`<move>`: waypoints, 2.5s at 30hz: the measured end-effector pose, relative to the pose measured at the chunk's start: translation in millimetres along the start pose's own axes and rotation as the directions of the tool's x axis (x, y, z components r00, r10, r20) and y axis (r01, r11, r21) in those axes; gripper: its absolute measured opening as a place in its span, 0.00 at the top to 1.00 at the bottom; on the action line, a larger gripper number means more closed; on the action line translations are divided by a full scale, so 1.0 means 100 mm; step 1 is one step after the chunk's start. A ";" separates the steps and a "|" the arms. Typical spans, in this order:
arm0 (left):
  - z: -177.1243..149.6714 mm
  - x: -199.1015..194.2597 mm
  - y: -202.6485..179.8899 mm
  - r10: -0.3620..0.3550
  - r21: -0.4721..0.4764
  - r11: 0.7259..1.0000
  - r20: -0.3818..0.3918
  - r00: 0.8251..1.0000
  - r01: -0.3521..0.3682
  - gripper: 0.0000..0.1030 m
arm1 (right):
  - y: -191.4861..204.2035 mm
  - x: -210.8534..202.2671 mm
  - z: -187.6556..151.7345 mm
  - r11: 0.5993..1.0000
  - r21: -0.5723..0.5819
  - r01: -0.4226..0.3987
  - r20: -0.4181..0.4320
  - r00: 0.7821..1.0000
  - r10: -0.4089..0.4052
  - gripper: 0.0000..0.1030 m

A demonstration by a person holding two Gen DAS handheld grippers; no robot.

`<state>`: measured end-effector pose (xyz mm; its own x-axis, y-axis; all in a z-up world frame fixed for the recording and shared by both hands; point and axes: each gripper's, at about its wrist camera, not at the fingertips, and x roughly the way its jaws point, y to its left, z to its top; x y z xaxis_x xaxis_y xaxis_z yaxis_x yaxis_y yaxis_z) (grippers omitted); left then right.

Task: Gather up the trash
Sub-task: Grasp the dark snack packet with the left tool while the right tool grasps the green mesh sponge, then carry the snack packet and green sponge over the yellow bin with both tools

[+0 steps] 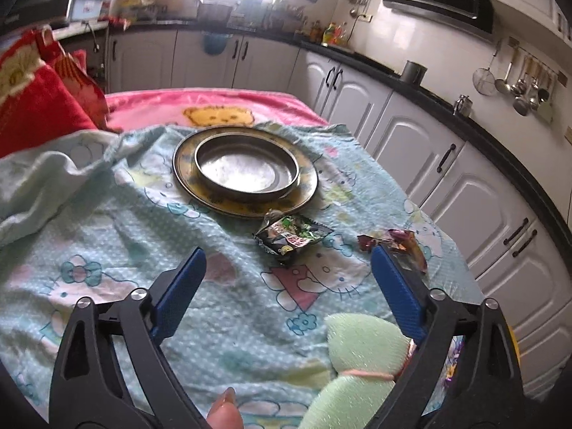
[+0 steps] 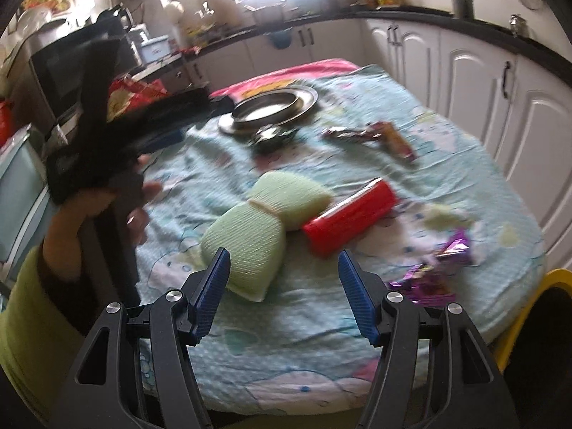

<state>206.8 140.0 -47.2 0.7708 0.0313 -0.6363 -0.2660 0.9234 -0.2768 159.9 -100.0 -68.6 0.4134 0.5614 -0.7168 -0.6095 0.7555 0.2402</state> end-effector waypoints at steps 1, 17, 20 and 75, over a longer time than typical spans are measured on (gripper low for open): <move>0.01 0.06 0.01 -0.003 -0.004 1.000 -0.012 1.000 0.003 0.23 | 0.03 0.04 0.00 1.000 -0.005 -0.010 -0.008 1.000 0.010 0.41; 0.10 0.78 -0.08 -0.009 0.107 0.994 -0.159 0.987 0.026 0.48 | 0.06 0.61 -0.03 0.991 0.021 -0.134 -0.112 0.984 0.135 0.47; 0.10 0.88 -0.06 -0.023 0.087 0.995 -0.184 0.983 0.040 0.61 | 0.06 0.61 -0.04 0.986 0.027 -0.162 -0.114 0.980 0.164 0.53; -0.11 0.78 -0.37 -0.028 0.114 0.992 -0.208 0.978 0.053 0.87 | -0.97 -1.40 -0.14 0.981 0.183 0.059 0.220 0.970 -0.100 0.64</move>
<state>270.1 104.0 -94.9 0.6404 -0.0749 -0.7644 -0.1575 0.9613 -0.2261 151.7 -256.5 -1.2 0.6107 0.5437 -0.5757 -0.4499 0.8365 0.3127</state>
